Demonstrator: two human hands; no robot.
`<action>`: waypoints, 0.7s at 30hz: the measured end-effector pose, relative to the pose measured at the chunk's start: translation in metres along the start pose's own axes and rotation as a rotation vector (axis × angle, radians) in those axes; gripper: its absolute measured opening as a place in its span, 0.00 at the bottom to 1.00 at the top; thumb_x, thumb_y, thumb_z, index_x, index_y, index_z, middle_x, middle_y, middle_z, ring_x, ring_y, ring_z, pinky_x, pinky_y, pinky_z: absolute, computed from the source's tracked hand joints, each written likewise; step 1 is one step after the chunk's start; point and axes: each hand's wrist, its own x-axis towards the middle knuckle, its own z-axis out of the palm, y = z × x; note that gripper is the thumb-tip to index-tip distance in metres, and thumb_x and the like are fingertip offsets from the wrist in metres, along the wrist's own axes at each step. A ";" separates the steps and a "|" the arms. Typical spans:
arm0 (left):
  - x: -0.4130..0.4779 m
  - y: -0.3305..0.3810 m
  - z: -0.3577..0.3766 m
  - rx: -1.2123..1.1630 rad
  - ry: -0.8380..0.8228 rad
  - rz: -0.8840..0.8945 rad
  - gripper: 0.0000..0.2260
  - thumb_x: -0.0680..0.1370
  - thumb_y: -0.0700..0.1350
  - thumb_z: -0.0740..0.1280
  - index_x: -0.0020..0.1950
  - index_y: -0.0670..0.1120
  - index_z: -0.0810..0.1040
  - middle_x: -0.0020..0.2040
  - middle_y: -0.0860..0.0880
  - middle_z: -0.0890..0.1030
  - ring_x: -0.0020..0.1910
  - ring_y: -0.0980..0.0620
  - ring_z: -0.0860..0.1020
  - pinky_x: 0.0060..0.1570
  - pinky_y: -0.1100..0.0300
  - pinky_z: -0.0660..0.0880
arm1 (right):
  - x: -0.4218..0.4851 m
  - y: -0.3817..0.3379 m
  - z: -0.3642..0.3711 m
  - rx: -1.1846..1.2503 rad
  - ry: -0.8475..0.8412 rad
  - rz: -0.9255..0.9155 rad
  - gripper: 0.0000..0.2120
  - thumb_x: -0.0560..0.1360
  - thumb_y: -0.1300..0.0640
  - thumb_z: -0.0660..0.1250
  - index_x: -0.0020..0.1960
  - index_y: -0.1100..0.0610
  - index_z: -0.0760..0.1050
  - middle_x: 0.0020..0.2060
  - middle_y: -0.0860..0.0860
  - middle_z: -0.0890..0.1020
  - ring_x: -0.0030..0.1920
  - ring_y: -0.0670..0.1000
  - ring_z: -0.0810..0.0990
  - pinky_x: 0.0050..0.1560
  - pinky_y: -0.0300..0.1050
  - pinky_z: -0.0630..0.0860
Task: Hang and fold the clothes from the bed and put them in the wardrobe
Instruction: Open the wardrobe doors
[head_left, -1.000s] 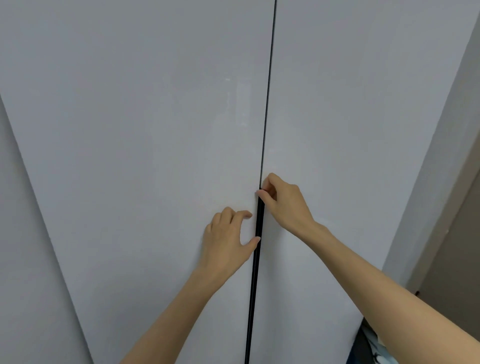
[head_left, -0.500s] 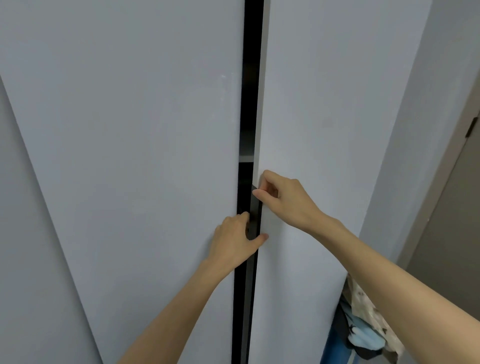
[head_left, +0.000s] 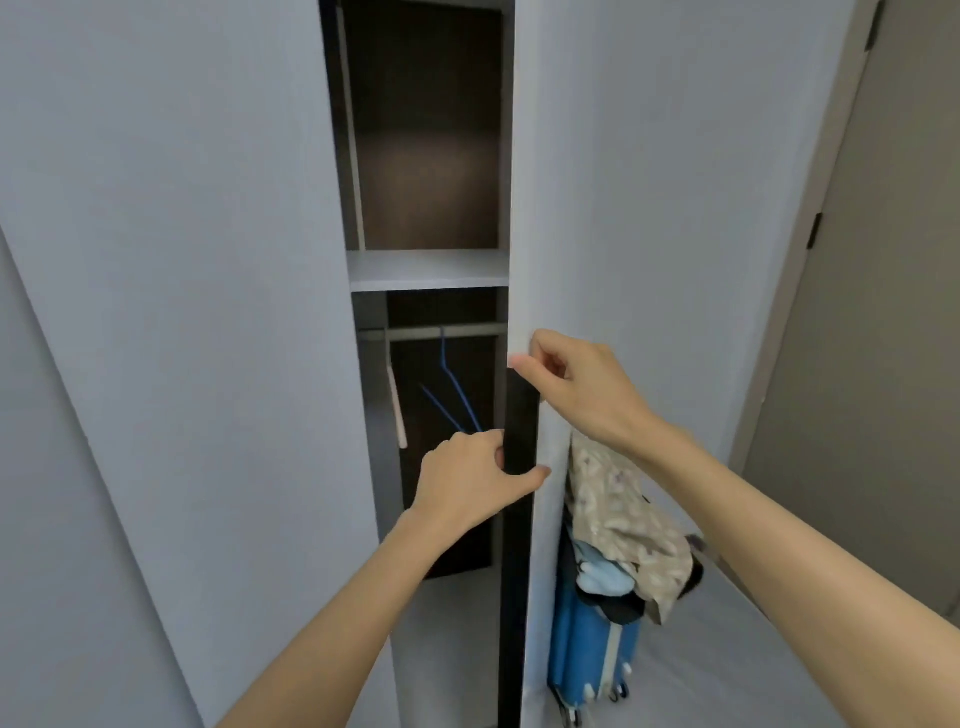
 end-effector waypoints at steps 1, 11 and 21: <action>-0.002 0.020 0.007 0.013 0.006 -0.011 0.23 0.65 0.73 0.60 0.32 0.53 0.68 0.26 0.55 0.72 0.25 0.59 0.72 0.25 0.64 0.65 | -0.010 0.006 -0.016 -0.021 0.012 0.013 0.18 0.79 0.46 0.62 0.33 0.51 0.64 0.26 0.46 0.69 0.28 0.43 0.67 0.31 0.33 0.67; 0.014 0.165 0.076 0.046 -0.186 -0.172 0.22 0.72 0.69 0.58 0.34 0.51 0.73 0.33 0.52 0.77 0.36 0.49 0.77 0.36 0.58 0.70 | -0.069 0.068 -0.132 -0.145 0.027 0.207 0.20 0.78 0.43 0.60 0.35 0.54 0.64 0.28 0.49 0.72 0.29 0.48 0.66 0.34 0.45 0.65; 0.028 0.197 0.103 0.093 -0.194 -0.139 0.25 0.73 0.72 0.54 0.35 0.50 0.69 0.31 0.54 0.72 0.29 0.55 0.69 0.28 0.61 0.60 | -0.091 0.092 -0.162 -0.204 0.018 0.305 0.13 0.80 0.45 0.58 0.50 0.53 0.72 0.47 0.48 0.80 0.37 0.48 0.73 0.41 0.48 0.72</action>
